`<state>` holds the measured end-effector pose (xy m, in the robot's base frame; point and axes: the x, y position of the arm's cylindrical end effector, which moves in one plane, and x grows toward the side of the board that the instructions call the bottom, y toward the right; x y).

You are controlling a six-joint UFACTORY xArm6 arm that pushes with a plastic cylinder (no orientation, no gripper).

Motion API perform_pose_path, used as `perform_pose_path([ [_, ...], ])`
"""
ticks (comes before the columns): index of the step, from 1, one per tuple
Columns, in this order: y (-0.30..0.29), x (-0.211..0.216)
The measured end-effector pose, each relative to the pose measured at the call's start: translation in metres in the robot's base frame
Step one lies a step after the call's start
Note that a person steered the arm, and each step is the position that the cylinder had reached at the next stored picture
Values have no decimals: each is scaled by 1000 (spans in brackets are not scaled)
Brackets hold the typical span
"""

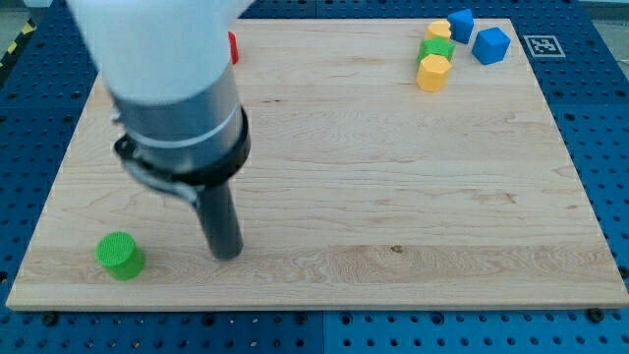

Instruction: Point your arm at green circle

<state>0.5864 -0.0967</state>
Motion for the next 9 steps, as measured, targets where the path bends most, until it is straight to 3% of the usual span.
perform_pose_path([
  [1,-29,33],
  [9,-97,32],
])
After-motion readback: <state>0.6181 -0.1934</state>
